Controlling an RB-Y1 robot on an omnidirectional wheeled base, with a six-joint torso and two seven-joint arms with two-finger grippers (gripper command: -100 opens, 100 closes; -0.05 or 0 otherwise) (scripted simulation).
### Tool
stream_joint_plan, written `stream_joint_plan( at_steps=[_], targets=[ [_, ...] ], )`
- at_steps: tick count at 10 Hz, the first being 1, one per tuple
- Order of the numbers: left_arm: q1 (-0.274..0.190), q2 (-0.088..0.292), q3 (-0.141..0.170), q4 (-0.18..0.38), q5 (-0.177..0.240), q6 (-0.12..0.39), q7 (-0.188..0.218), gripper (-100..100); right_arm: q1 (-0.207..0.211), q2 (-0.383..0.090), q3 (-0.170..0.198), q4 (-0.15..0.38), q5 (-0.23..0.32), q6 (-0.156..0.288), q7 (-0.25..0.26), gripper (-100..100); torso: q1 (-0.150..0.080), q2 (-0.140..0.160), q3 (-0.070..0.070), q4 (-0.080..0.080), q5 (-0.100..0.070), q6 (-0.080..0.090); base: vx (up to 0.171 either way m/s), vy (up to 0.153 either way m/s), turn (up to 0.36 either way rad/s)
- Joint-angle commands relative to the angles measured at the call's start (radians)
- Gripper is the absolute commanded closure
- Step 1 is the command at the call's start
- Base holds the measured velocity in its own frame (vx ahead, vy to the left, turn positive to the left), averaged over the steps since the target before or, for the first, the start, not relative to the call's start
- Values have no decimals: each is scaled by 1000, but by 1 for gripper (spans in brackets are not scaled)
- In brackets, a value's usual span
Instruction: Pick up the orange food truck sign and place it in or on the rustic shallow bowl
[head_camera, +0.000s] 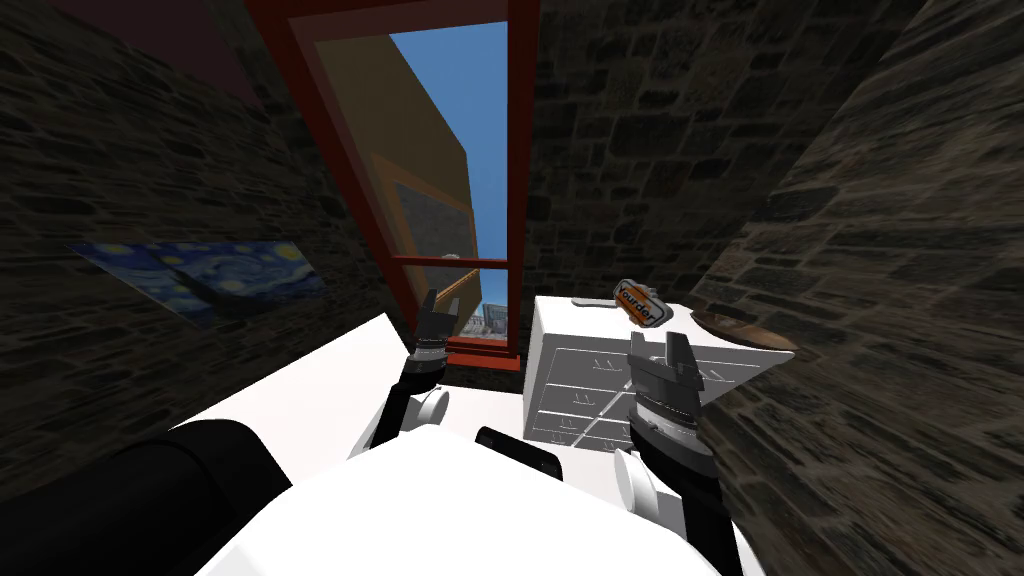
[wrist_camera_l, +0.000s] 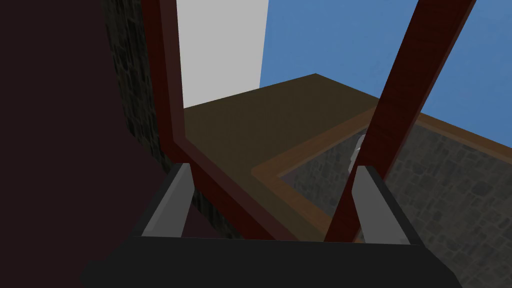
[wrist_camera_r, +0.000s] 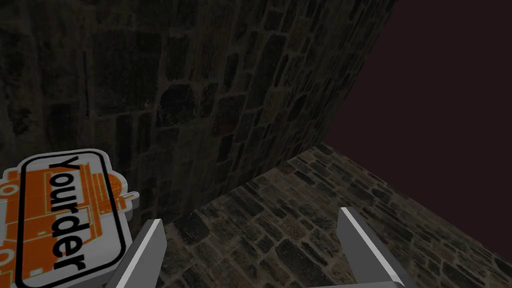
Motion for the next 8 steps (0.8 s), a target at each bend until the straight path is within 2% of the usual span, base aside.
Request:
stream_joint_plan(
  at_steps=[1, 2, 3, 5, 6, 8],
  targets=[
    [0, 0, 0, 0, 0, 0, 0, 0, 11, -50, -18, 3, 8, -13, 11, -100, 0, 0, 0, 0, 0, 0, -27, -1, 46],
    [0, 0, 0, 0, 0, 0, 0, 0, 22, -77, -36, 7, 16, -25, 22, -100, -1, 1, 1, 0, 0, 0, -55, -3, 59],
    [0, 0, 0, 0, 0, 0, 0, 0, 22, -93, -36, 7, 16, -25, 22, -100, -1, 3, 2, 1, 0, 0, -44, -4, 8],
    [0, 0, 0, 0, 0, 0, 0, 0, 55, -162, -90, 19, 42, -62, 55, -100, -1, 3, 2, 1, 0, 0, -61, -1, 63],
    [0, 0, 0, 0, 0, 0, 0, 0, 55, -175, -90, 19, 42, -62, 55, -100, -1, 5, 3, 1, 0, 0, -61, -9, 29],
    [0, 0, 0, 0, 0, 0, 0, 0, 100, -244, -157, 35, 79, -112, 100, -100, -1, 5, 3, 1, 0, 0, -76, -9, 95]
  ],
)
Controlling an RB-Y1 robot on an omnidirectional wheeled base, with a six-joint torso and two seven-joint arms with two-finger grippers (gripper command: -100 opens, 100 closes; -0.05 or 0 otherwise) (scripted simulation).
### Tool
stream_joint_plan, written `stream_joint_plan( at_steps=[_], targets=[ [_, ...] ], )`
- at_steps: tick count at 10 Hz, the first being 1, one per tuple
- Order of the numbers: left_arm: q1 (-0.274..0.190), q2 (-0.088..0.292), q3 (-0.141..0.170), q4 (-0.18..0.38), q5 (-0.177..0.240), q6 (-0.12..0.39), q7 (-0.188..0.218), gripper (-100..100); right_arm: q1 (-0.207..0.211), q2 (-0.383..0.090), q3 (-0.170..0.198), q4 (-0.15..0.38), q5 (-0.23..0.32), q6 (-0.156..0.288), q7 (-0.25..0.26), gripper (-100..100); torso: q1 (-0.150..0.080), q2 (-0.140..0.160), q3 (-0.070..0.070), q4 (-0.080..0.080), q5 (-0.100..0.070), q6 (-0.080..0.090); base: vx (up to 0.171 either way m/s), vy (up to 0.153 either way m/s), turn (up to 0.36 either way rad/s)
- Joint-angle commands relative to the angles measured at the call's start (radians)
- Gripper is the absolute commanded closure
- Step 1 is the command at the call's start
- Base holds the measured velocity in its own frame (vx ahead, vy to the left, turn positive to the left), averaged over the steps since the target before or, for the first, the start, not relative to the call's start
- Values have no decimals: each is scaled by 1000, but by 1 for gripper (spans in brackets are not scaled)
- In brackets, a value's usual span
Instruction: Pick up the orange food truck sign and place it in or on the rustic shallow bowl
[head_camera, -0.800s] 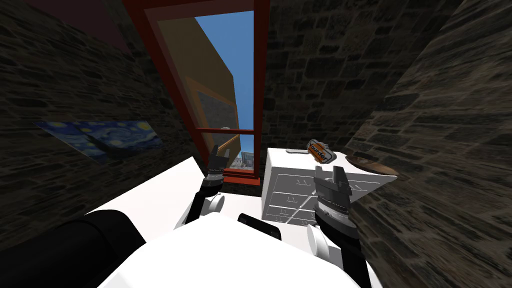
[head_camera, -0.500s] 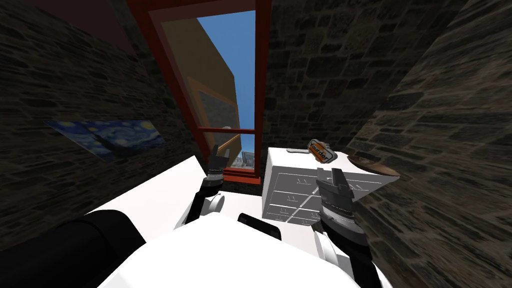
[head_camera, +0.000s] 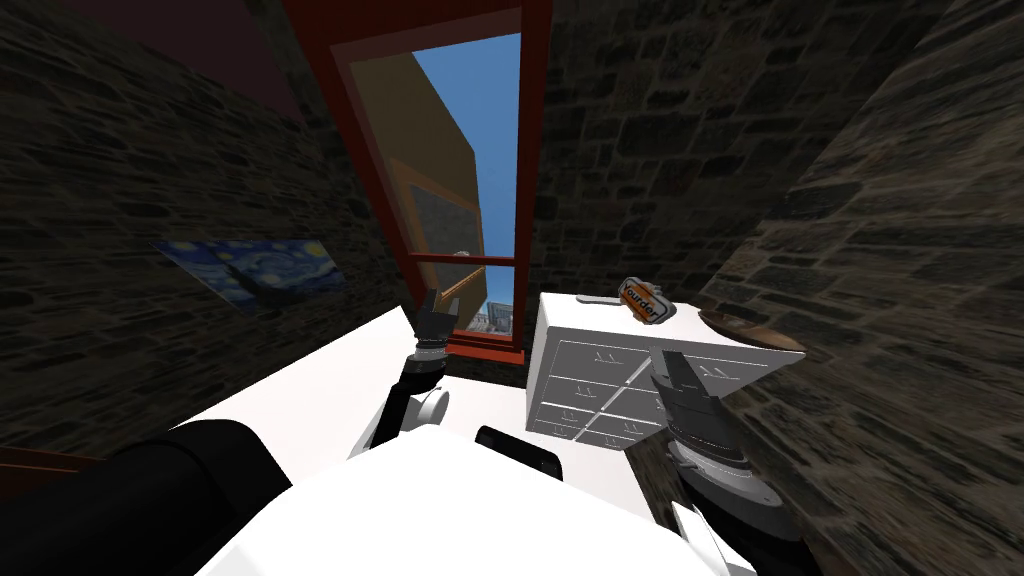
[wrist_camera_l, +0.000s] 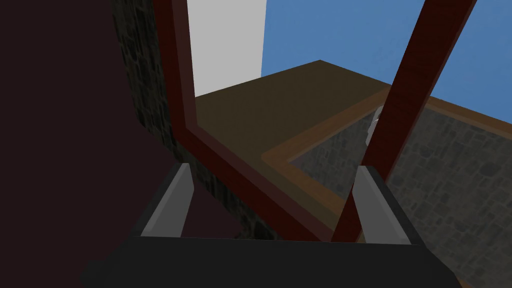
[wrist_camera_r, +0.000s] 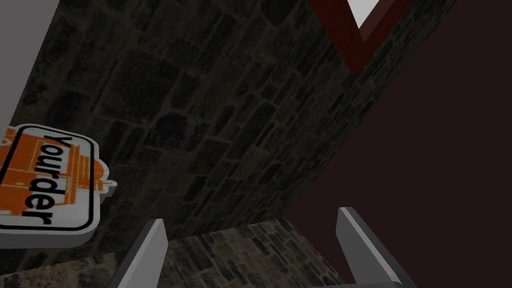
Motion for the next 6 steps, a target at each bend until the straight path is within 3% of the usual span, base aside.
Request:
stream_joint_plan(
  at_steps=[1, 3, 6],
  targets=[
    [0, 0, 0, 0, 0, 0, 0, 0, 15, -33, -28, 7, 11, -22, 17, -100, 0, 0, 0, 0, 0, 0, -77, -13, 33],
    [0, 0, 0, 0, 0, 0, 0, 0, 70, -100, -96, 28, 59, -81, 73, -100, 0, 0, 0, 0, 0, 0, -94, -6, 107],
    [0, 0, 0, 0, 0, 0, 0, 0, 101, -161, -171, 39, 86, -114, 105, -100, 0, 0, 0, 0, 0, 0, -78, -4, 67]
  ],
)
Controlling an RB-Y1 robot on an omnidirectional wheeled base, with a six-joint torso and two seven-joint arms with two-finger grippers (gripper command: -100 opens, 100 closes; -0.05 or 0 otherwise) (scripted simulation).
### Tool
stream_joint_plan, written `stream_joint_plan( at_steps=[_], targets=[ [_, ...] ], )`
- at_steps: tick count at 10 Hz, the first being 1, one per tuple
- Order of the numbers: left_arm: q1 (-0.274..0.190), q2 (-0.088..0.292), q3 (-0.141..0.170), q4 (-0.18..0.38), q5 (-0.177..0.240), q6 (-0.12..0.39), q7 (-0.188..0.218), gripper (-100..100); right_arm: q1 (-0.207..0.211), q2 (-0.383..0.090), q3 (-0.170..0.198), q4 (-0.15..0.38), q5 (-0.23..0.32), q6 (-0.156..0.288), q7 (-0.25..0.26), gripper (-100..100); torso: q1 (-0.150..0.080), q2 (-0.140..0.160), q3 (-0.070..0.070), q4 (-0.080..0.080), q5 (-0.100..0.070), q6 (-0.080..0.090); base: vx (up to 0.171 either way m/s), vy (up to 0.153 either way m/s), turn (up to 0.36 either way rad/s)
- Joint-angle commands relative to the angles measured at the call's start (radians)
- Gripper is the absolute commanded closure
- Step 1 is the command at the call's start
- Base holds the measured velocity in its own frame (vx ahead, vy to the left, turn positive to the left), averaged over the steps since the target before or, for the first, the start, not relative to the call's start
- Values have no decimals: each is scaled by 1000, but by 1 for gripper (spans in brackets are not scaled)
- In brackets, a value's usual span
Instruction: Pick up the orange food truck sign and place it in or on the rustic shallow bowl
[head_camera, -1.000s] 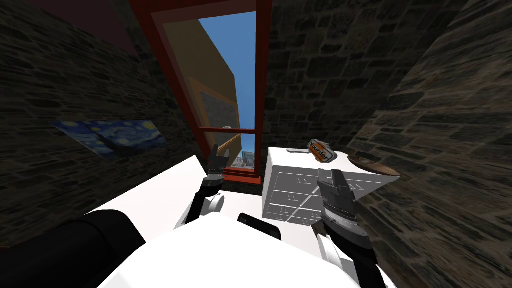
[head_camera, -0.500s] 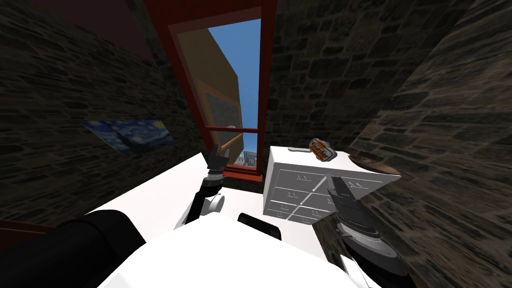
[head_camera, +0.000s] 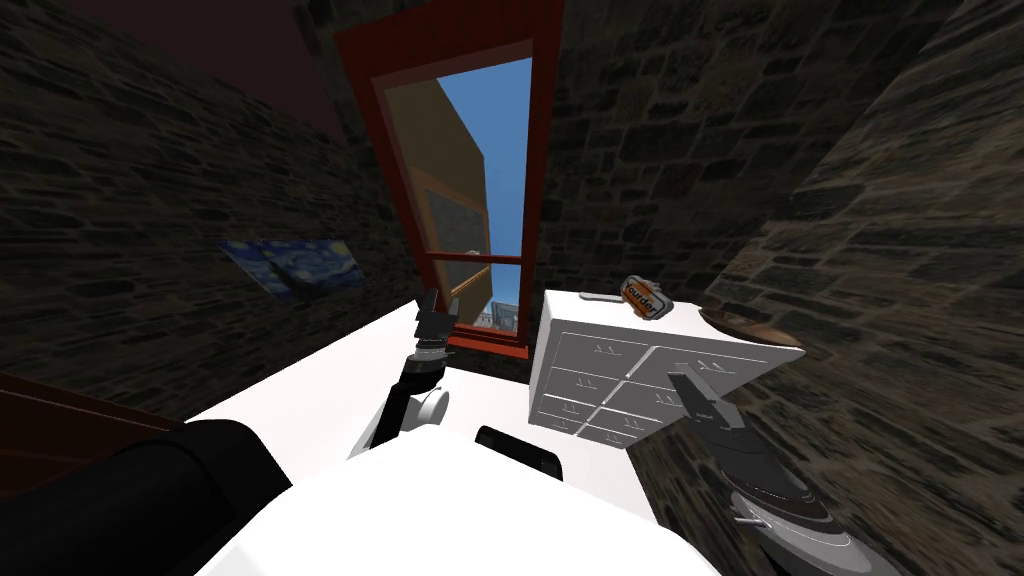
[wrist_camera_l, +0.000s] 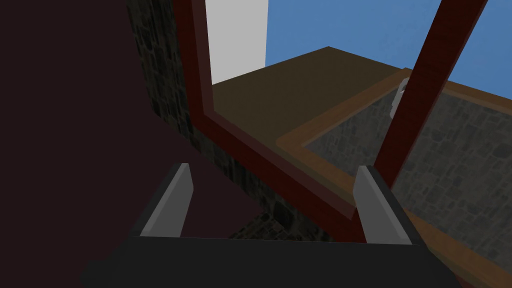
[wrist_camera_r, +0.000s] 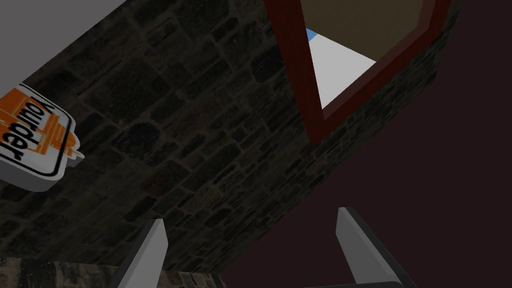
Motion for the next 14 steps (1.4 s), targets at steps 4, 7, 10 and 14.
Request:
stream_joint_plan(
  at_steps=[4, 7, 10, 14],
  targets=[
    [0, 0, 0, 0, 0, 0, 0, 0, 68, -96, -122, 29, 67, -74, 76, -100, -1, 1, 1, 0, 0, 0, -80, -7, 84],
    [0, 0, 0, 0, 0, 0, 0, 0, 139, -182, -213, 58, 136, -146, 150, -100, 0, -1, 0, 0, 0, 0, -68, -1, 105],
    [0, 0, 0, 0, 0, 0, 0, 0, 175, -233, -304, 73, 172, -182, 189, -100, -1, 0, 0, 0, 0, 0, -72, -8, 83],
    [0, 0, 0, 0, 0, 0, 0, 0, 248, -330, -430, 106, 250, -252, 267, -100, -1, -1, -1, 0, 0, 0, -60, -5, 96]
  ],
)
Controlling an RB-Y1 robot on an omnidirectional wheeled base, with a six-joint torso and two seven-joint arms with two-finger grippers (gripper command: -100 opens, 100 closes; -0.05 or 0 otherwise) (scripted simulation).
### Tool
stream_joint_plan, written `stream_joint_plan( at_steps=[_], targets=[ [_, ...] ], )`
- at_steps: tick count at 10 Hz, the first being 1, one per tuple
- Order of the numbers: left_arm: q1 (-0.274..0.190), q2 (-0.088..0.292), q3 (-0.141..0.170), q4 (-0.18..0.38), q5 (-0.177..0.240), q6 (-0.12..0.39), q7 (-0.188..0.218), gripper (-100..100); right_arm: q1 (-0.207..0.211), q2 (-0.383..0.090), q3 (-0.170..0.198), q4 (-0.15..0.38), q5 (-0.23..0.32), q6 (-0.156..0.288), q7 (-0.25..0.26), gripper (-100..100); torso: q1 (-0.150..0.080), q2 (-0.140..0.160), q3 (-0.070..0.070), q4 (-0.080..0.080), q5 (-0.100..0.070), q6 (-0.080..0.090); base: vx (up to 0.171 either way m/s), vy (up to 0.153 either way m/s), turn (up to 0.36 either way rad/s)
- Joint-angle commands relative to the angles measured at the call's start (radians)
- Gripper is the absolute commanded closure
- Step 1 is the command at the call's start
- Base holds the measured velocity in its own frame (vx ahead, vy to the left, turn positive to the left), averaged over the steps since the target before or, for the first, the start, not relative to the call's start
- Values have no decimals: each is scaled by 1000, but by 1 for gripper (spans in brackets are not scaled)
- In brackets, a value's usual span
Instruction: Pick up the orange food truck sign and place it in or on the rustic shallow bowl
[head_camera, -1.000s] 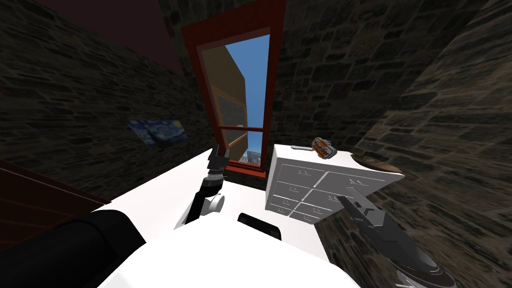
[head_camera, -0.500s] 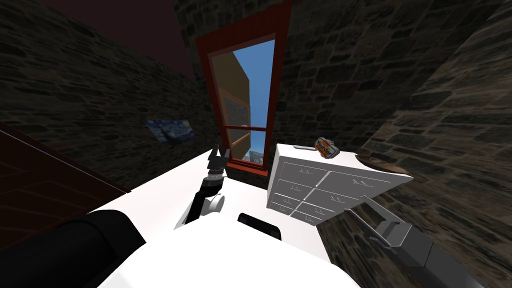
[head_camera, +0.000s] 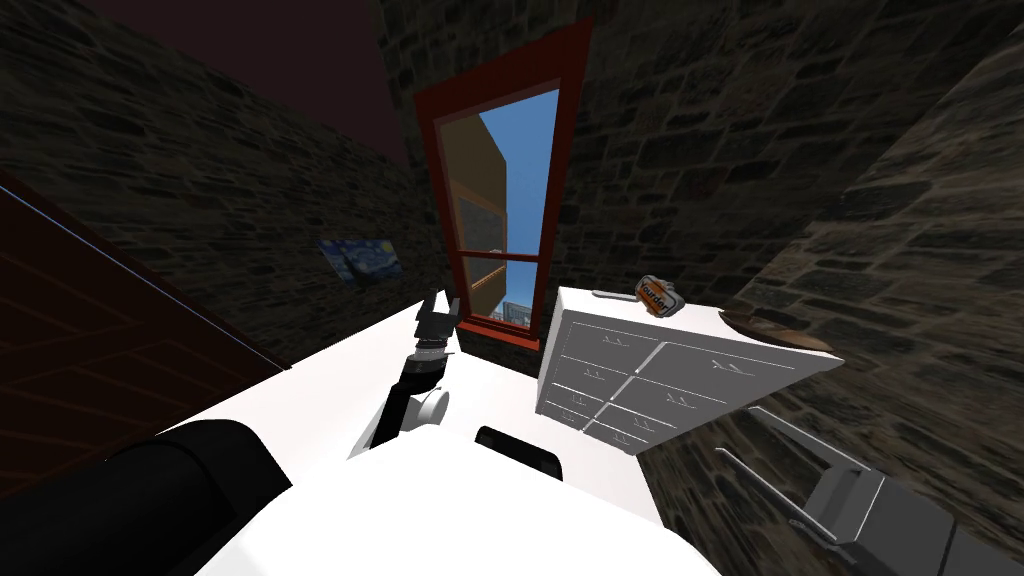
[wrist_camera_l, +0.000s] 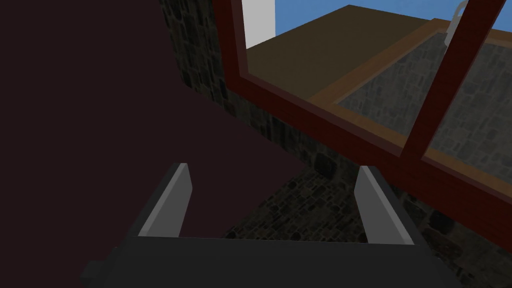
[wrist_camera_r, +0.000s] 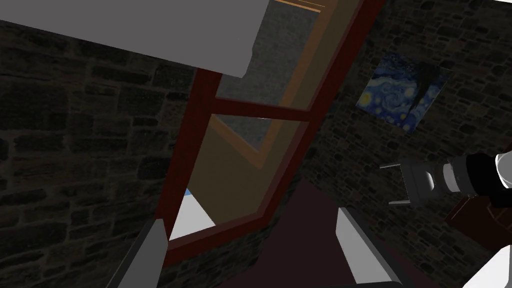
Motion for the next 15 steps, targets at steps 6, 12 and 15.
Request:
stream_joint_plan(
  at_steps=[6, 12, 15],
  targets=[
    [0, 0, 0, 0, 0, 0, 0, 0, 113, -164, -201, 60, 132, -107, 129, -100, 0, -1, -1, 0, 0, 0, -43, -13, 104],
    [0, 0, 0, 0, 0, 0, 0, 0, 211, -333, -379, 118, 265, -187, 243, -100, 0, -3, -2, -1, 0, 0, -22, -18, 101],
    [0, 0, 0, 0, 0, 0, 0, 0, 269, -427, -466, 158, 354, -229, 316, -100, 0, -4, -3, -1, 0, 0, -5, -23, 116]
  ],
)
